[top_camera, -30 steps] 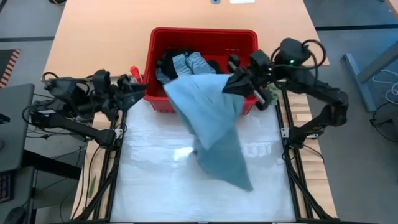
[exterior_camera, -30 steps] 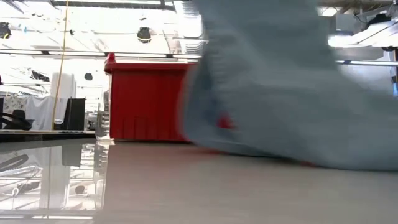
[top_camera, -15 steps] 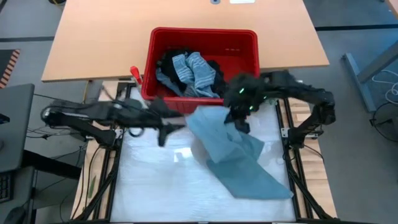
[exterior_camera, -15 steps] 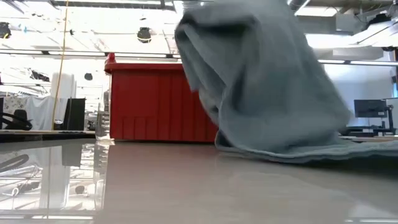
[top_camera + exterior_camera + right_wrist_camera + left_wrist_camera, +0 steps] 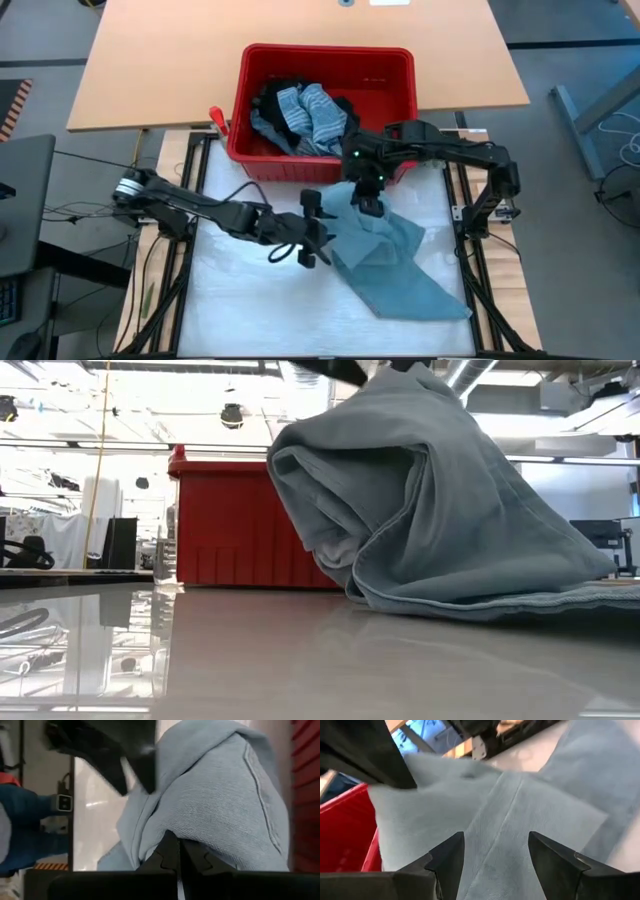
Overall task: Fold Laundry from Bin
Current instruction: Fold the light blue pants
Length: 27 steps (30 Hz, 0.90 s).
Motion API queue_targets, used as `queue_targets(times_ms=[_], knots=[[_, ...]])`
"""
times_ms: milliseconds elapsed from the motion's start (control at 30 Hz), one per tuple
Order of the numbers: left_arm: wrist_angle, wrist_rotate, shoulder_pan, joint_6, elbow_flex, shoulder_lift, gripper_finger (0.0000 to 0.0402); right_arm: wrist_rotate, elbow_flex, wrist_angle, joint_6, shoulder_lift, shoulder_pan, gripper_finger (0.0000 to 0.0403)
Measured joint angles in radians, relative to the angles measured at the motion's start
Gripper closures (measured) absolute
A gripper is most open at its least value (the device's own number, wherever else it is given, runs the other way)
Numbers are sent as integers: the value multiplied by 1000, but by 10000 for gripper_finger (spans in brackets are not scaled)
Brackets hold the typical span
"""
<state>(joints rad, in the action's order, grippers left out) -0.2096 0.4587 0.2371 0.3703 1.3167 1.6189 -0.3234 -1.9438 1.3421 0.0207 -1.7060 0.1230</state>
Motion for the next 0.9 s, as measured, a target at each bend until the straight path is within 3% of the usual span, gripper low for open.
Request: queue_targets(times_ms=[200,400,533,733,900], knots=[[36,100,1,16,0,57,194,-41,0,-1,-4,3,10,379],[118,105,4,108,1,54,194,-49,0,0,-19,4,8,379],[103,54,-2,86,2,54,194,-50,0,-2,-22,4,9,379],[-57,-41,-28,-80,2,62,197,-49,0,-5,-39,4,9,379],[-200,-119,0,-210,7,62,256,-60,0,2,-58,4,34,379]])
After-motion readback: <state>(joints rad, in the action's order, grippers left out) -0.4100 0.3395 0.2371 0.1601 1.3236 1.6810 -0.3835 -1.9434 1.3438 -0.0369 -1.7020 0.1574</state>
